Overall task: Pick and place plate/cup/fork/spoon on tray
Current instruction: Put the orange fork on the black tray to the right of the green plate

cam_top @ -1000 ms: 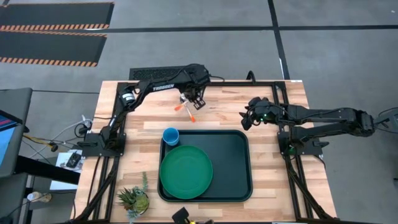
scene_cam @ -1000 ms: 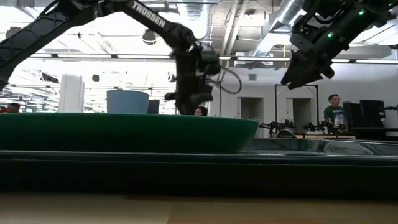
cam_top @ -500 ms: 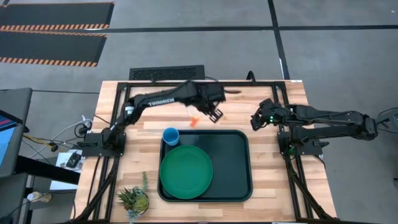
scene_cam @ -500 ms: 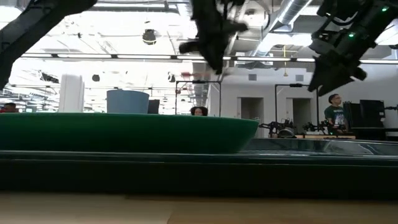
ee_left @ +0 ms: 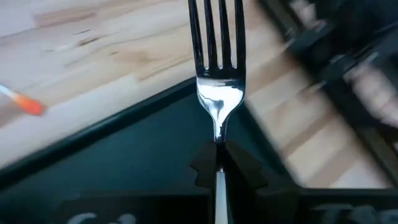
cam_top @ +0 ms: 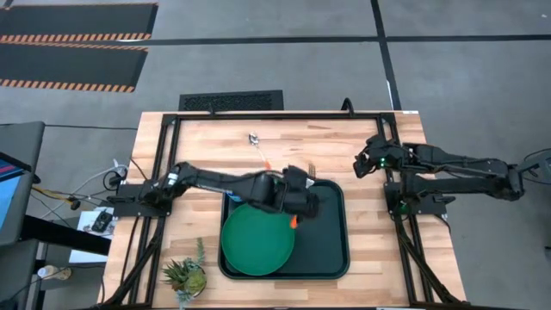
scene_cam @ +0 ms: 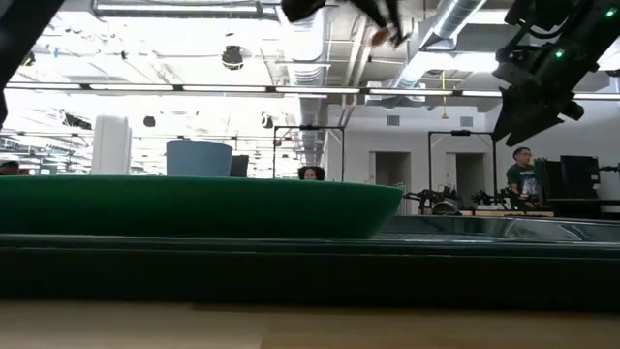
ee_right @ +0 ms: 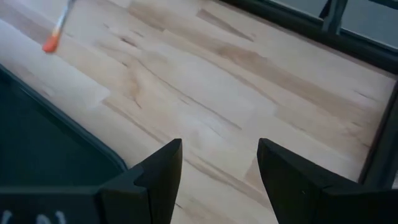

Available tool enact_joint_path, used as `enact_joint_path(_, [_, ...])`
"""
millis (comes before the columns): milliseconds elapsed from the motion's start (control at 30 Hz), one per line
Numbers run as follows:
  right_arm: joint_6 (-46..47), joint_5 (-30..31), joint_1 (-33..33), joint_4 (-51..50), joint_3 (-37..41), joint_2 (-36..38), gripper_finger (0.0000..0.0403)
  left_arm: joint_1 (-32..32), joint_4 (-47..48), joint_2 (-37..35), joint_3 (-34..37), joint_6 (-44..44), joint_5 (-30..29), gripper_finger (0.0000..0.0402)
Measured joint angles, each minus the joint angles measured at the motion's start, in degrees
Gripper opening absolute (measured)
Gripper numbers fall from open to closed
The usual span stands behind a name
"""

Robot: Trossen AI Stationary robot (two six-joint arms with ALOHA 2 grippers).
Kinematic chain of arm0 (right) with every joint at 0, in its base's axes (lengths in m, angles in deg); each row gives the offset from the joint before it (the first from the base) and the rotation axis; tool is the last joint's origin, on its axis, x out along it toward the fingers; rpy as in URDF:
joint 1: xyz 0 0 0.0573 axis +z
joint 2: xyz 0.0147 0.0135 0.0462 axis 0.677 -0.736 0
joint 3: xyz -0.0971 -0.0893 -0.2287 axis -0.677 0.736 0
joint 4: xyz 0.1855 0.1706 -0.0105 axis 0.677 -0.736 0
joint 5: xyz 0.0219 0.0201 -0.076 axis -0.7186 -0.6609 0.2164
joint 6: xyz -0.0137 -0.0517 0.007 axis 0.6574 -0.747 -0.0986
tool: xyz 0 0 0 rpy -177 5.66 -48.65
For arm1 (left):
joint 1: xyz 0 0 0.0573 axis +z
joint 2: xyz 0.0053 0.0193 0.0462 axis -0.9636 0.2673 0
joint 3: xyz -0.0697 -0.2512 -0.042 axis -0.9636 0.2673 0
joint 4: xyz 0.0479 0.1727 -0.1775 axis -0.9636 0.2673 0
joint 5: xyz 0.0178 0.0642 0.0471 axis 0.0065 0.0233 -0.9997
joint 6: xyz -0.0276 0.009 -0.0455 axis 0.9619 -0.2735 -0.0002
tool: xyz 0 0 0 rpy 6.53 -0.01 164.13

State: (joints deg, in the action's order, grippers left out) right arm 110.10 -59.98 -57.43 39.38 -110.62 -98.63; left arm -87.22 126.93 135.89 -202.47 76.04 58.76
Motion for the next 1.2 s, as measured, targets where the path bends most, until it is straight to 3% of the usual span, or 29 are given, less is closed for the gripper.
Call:
enact_joint_path(133, [-1.48, -0.07, 0.06, 0.82, 0.00, -0.22, 0.0233, -2.18, -7.04, 1.23, -0.15, 4.33, -3.97, 0.0000])
enact_joint_path(367, [-3.40, -0.09, 0.04, 0.76, 0.00, -0.36, 0.0233, -3.82, -15.46, 7.79, -0.08, 9.00, -0.49, 0.0000])
enact_joint_path(767, [-6.34, -0.07, 0.00, 1.27, 0.00, -0.45, 0.0233, -6.00, -15.67, 14.23, 0.11, 22.72, 0.46, 0.0000])
enact_joint_path(1200, [-6.78, -0.09, -0.22, 1.31, 0.04, -0.43, 0.0233, -5.91, -8.53, 16.87, 0.01, 24.45, 2.45, 0.0000])
